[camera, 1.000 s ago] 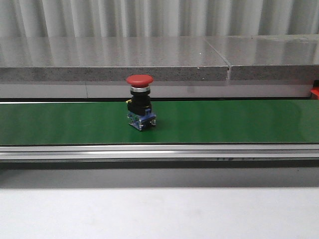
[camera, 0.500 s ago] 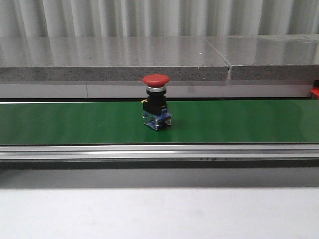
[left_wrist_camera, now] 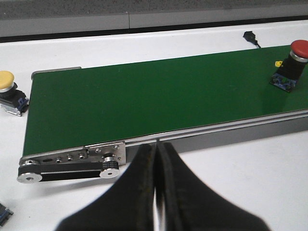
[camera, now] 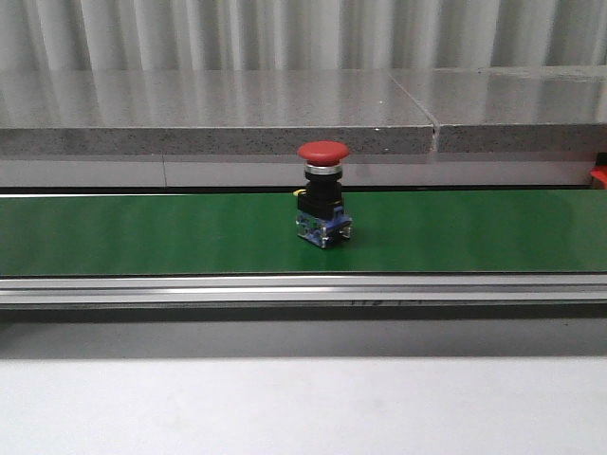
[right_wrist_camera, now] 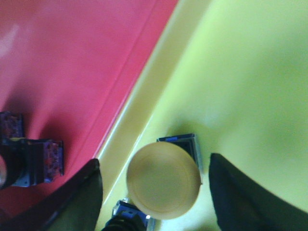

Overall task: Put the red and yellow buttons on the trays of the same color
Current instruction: 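Lower the right gripper and grasp the red button on the belt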

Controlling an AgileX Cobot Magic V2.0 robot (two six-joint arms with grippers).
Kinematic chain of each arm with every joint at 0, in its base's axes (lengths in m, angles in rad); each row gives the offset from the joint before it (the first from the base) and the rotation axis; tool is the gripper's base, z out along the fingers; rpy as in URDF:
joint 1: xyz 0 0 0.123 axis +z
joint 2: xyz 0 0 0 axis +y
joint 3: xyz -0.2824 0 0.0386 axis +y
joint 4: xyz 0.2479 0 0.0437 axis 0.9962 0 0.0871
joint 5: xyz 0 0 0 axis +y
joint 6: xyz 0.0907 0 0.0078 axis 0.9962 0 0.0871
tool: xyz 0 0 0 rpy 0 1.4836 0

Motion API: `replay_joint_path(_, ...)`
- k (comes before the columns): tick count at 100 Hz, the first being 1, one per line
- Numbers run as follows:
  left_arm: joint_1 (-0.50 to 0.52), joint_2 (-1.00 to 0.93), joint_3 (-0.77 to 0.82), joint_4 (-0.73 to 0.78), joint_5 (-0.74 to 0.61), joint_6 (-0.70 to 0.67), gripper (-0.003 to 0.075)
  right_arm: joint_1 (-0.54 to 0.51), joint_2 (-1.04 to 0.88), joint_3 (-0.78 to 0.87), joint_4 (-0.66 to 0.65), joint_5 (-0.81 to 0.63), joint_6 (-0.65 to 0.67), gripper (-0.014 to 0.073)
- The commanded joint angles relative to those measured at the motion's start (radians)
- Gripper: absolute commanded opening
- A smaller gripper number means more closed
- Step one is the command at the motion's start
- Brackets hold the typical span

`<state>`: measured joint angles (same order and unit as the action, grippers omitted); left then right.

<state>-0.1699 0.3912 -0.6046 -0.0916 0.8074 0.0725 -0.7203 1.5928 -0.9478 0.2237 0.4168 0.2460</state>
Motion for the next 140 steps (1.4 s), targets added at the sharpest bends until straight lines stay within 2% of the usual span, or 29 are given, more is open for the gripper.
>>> replay_joint_path(1,-0.007,0.011,-0.024,-0.014,-0.066,-0.002,-0.0021,-0.004,-0.081,-0.022,-0.027,-0.036,-0.002,0.0486)
replay_joint_path(21,-0.007,0.011,-0.024,-0.014,-0.066,-0.002,-0.0021,0.001,-0.192,-0.022,-0.041,-0.019,-0.003,0.0486)
replay_joint_path(37,-0.007,0.011,-0.024,-0.014,-0.066,-0.002,-0.0021,0.059,-0.272,-0.022,-0.07,-0.002,-0.007,0.0486)
replay_joint_path(74,-0.007,0.011,-0.024,-0.014,-0.066,-0.002,-0.0021,0.374,-0.41,-0.022,-0.194,0.058,-0.015,0.0486)
replay_joint_path(89,-0.007,0.011,-0.024,-0.014,-0.066,-0.002,-0.0021,0.505,-0.43,-0.028,-0.224,0.165,-0.107,0.0486)
replay_joint_path(115,-0.007,0.011,-0.024,-0.014,-0.066,-0.002,-0.0021,0.702,-0.429,-0.06,-0.216,0.306,-0.18,0.0493)
replay_joint_path(140,-0.007,0.011,-0.024,-0.014,-0.066,-0.002,-0.0021,0.847,-0.411,-0.098,-0.137,0.418,-0.335,0.0637)
